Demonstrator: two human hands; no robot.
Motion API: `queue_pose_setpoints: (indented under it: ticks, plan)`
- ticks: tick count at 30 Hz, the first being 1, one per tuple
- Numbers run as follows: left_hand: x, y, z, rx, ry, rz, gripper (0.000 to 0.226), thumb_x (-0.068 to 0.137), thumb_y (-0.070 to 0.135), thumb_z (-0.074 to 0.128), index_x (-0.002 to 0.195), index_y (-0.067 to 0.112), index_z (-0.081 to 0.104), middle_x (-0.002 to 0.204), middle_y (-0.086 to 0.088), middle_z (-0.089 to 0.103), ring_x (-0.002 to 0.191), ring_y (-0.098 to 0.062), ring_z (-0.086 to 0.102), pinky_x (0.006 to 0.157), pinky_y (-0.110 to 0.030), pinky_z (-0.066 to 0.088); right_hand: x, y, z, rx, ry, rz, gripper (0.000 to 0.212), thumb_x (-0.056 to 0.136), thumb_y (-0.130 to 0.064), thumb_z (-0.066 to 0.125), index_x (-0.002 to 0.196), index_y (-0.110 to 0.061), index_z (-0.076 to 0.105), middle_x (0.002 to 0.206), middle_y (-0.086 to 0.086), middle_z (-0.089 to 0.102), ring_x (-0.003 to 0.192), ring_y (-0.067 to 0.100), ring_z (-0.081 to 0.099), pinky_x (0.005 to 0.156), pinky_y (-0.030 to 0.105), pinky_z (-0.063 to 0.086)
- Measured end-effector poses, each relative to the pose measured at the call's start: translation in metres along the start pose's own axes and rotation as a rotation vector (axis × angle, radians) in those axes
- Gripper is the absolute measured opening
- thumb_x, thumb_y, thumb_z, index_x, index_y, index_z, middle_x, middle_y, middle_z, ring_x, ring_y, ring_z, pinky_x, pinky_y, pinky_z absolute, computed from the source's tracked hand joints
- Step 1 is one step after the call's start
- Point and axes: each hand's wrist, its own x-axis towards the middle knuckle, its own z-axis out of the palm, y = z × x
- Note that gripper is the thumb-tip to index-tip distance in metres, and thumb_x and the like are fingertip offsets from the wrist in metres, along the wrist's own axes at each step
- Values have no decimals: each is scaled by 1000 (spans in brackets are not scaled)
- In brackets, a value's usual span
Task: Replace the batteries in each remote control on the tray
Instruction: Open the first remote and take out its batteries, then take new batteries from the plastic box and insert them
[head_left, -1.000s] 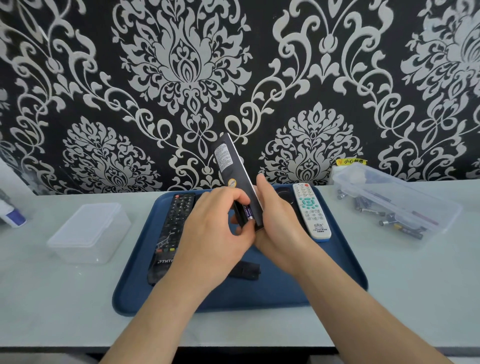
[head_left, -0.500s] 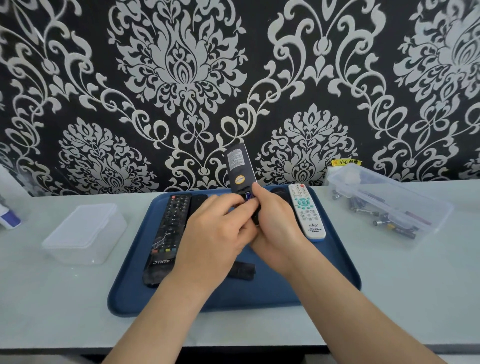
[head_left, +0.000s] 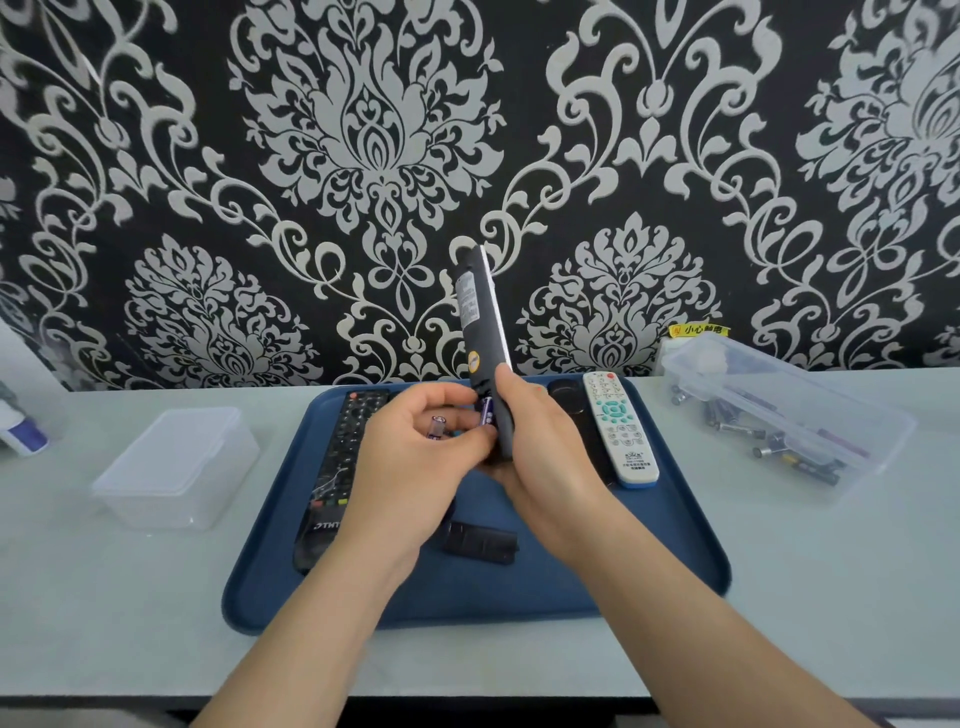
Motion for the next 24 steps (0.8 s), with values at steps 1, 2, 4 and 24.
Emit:
queue_pose_setpoints:
  ticks: [1,2,4,24]
  plan:
    - [1,0,-2,-21,4,-32,21,82,1,66,96,17,69,73,-1,70,60,-10,60,52,-13,43,-1,0,2,-23,-4,-6,30,105,-34,42,93,-21,66,85,3,71,88,22,66,80,40,52]
    - [3,0,-3,-57,7,-67,21,85,1,60,97,16,69,66,0,65,52,-9,52,46,-14,36,0,1,3,-41,-9,-15,30,104,-34,43,89,-21,64,79,0,68,82,19,62,74,36,48]
    - [5,1,-7,-184,-6,-141,27,89,-2,47,98,11,68,63,0,52,46,-7,35,42,-18,24,1,1,8,-53,-23,-14,30,102,-36,48,93,-14,66,78,3,65,79,20,59,74,37,45]
    - [29,-16,-197,1332,239,-208,65,79,72,48,127,30,53,124,-2,50,110,-27,57,82,-34,46,51,36,132,-323,-180,193,18,85,7,56,91,-6,47,76,14,52,60,20,61,50,24,50]
